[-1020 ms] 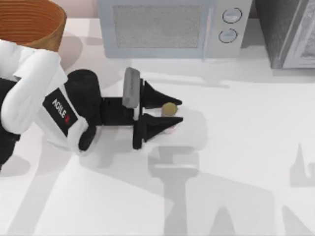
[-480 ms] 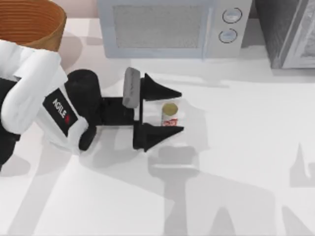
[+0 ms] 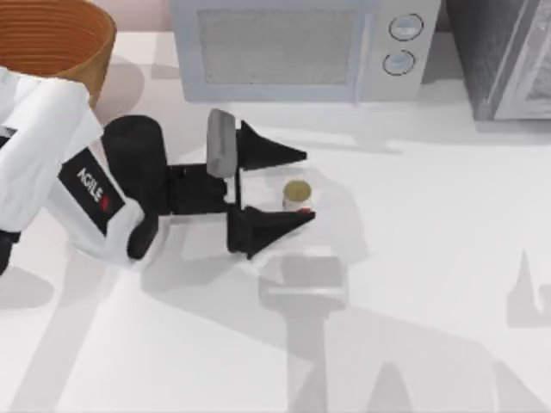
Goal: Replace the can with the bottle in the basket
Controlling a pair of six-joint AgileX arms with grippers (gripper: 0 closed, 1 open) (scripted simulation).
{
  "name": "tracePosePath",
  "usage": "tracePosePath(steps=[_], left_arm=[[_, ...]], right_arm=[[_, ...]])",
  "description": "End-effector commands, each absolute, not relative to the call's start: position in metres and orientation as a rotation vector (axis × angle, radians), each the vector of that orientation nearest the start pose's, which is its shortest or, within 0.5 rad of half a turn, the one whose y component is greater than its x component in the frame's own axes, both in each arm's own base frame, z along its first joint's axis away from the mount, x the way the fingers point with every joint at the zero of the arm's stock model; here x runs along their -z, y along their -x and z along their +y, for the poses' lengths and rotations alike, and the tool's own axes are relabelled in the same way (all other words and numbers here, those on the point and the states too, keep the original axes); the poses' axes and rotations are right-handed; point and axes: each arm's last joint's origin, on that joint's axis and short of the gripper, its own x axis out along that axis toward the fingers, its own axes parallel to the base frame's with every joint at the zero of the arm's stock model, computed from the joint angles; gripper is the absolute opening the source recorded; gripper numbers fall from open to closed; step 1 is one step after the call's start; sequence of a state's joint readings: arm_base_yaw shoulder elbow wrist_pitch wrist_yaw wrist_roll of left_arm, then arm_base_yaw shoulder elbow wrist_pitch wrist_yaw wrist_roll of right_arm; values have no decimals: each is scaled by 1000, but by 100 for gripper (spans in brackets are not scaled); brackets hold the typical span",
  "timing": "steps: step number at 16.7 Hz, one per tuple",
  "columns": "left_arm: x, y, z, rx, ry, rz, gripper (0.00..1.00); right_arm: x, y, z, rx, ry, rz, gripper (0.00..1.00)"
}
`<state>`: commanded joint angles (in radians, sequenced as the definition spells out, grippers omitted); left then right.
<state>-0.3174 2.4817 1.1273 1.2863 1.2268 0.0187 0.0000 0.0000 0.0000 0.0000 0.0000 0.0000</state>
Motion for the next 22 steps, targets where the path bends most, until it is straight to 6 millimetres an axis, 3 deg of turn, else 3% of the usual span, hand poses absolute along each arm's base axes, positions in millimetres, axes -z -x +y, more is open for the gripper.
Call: tracePosePath(steps=[3, 7, 10, 13, 15, 18, 22], left_arm=[[-63, -391, -134, 1369, 53, 102, 100], [-139, -367, -96, 1108, 49, 120, 100], [-197, -322, -66, 888, 30, 102, 100], [-233, -260, -40, 668, 10, 73, 100], [-241, -217, -28, 530, -1, 50, 100], [-232, -162, -16, 345, -10, 14, 100], [-198, -120, -7, 148, -9, -13, 100]], right_arm=[[-160, -106, -1, 0, 0, 0, 100], [-160, -106, -1, 0, 0, 0, 100], [-160, -106, -1, 0, 0, 0, 100], [-160, -106, -1, 0, 0, 0, 100], [-160, -106, -1, 0, 0, 0, 100], [-160, -106, -1, 0, 0, 0, 100], [-160, -106, -1, 0, 0, 0, 100]])
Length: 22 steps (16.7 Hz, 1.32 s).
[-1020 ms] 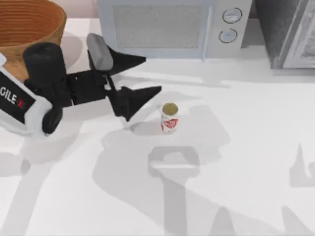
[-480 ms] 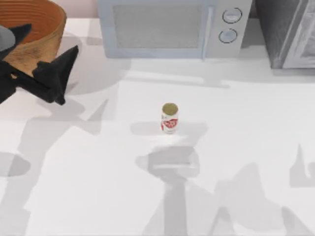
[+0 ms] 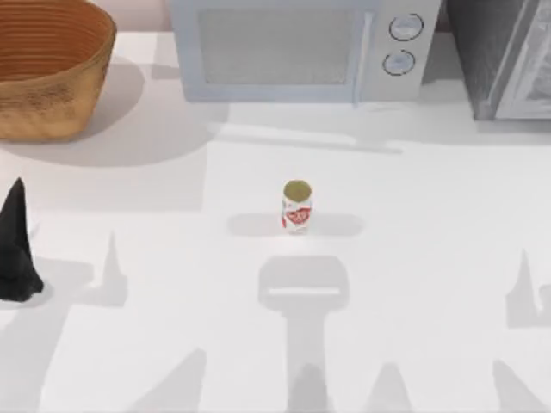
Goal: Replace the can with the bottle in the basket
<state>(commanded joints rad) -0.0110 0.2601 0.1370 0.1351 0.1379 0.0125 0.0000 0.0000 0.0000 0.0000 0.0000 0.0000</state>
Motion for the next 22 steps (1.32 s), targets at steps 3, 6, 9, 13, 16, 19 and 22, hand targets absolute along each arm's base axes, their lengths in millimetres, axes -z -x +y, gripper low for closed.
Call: tracePosePath(steps=[3, 6, 9, 13, 16, 19, 22], left_arm=[[-174, -109, -3, 49, -4, -9, 100], [-161, -106, -1, 3, 0, -1, 100], [-160, -106, -1, 0, 0, 0, 100], [-159, -106, -1, 1, -1, 8, 100], [-151, -112, 2, -14, -4, 64, 100], [-145, -119, 7, -25, -10, 108, 100], [-143, -128, 14, -26, -16, 131, 100]], right_arm=[[-160, -106, -1, 0, 0, 0, 100], [-160, -106, -1, 0, 0, 0, 100], [-160, -106, -1, 0, 0, 0, 100], [-160, -106, -1, 0, 0, 0, 100], [-160, -106, -1, 0, 0, 0, 100], [-160, -106, -1, 0, 0, 0, 100], [-160, -106, -1, 0, 0, 0, 100]])
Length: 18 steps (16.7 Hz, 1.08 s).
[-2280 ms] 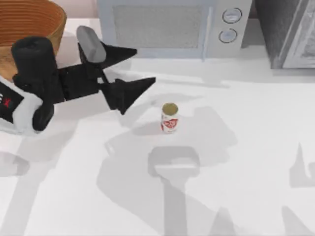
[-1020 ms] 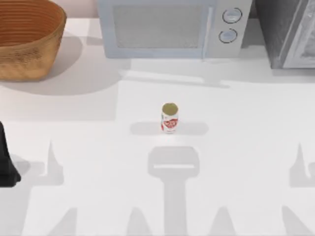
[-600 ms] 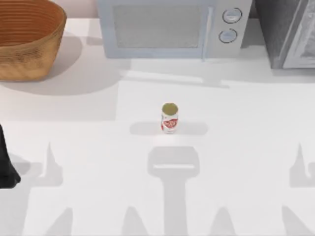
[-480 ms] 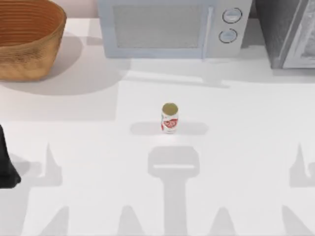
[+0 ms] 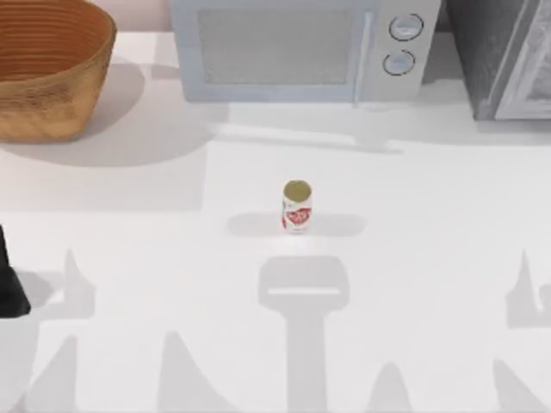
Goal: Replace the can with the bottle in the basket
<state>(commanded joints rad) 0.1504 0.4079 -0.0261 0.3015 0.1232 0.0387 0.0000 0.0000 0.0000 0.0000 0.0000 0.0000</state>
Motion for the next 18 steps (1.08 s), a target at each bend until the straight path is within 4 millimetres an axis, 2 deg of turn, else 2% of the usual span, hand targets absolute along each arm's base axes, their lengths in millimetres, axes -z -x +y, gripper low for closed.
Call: tracePosePath(steps=[5, 10, 18], left_arm=[[-136, -145, 32, -17, -24, 154, 100], [-120, -156, 55, -6, -22, 173, 100], [-85, -156, 87, 10, -5, 188, 100]], right_arm=[[-160, -106, -1, 0, 0, 0, 100], [-160, -106, -1, 0, 0, 0, 100], [-160, -106, -1, 0, 0, 0, 100]])
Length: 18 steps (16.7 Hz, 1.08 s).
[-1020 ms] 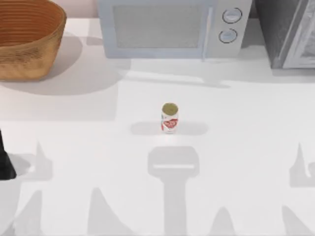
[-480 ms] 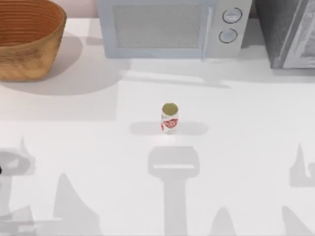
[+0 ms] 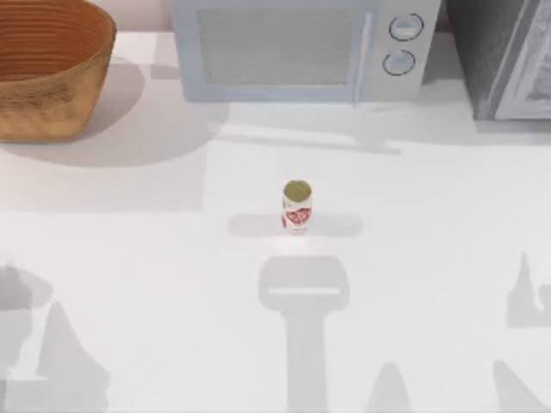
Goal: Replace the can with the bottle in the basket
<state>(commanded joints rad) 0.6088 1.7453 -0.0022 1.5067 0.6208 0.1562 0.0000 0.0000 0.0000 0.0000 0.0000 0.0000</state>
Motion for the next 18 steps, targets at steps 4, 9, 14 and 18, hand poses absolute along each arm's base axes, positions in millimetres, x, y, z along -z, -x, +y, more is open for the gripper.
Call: tracePosePath(steps=[4, 9, 14, 18], left_arm=[[-73, -151, 95, 17, 0, 187, 100], [-67, -148, 98, 20, 1, 185, 100], [-67, -149, 97, 23, 3, 187, 100], [-62, -173, 100, 20, 1, 185, 100]], right_arm=[[-160, -106, -1, 0, 0, 0, 100], [-160, -106, -1, 0, 0, 0, 100], [-160, -106, -1, 0, 0, 0, 100], [-160, -106, -1, 0, 0, 0, 100]])
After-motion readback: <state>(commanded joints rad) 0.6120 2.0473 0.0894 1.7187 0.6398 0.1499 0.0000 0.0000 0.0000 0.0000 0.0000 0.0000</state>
